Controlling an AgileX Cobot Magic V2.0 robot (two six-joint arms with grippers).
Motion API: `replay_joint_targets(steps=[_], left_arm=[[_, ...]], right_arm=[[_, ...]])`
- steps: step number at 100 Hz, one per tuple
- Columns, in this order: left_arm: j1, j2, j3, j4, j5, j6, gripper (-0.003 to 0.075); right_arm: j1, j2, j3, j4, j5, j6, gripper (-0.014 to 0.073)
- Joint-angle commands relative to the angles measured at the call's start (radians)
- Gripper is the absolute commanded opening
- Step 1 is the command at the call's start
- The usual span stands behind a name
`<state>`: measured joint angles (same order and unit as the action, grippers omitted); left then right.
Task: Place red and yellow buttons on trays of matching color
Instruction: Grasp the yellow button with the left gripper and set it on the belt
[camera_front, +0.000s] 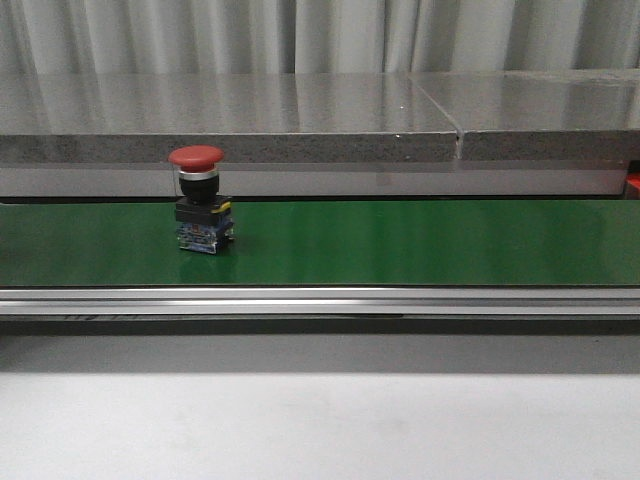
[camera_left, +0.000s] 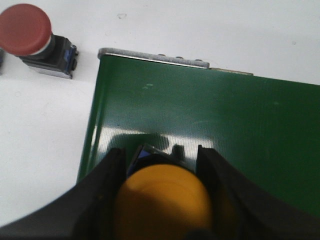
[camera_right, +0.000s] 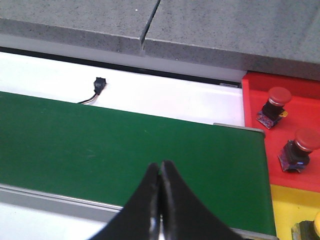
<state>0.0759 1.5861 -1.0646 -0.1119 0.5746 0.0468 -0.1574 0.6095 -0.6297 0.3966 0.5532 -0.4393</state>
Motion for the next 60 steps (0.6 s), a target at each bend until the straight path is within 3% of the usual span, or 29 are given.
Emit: replay_joint_targets(steps=[1, 12, 25, 35, 41, 60], left_arm=[[-0.007, -0.023, -0.022, -0.02, -0.028, -0.007, 0.0], [-0.007, -0.02, -0.022, -0.02, -0.022, -0.007, 0.0134], [-0.007, -0.02, -0.022, -0.025, -0.02, -0.007, 0.0476], [-0.007, -0.02, -0.03, -0.053, -0.02, -0.007, 0.0659], [-0.015, -0.022, -0.04, -0.054, -0.017, -0.005, 0.0694], [-0.068, -0.034, -0.103, -0.054, -0.01, 0.036, 0.0693]], right_arm=[[0.001, -0.001, -0.023, 0.007, -0.064, -0.009, -0.0068], [0.001, -0.001, -0.023, 0.007, -0.064, -0.009, -0.0068], [0.001, -0.001, -0.023, 0.007, -0.064, -0.009, -0.0068], [0.001, -0.001, -0.023, 0.007, -0.064, -0.009, -0.0068], [0.001, -0.001, -0.023, 0.007, -0.064, -0.009, -0.0068], [0.001, -0.001, -0.023, 0.007, -0.064, -0.009, -0.0068]])
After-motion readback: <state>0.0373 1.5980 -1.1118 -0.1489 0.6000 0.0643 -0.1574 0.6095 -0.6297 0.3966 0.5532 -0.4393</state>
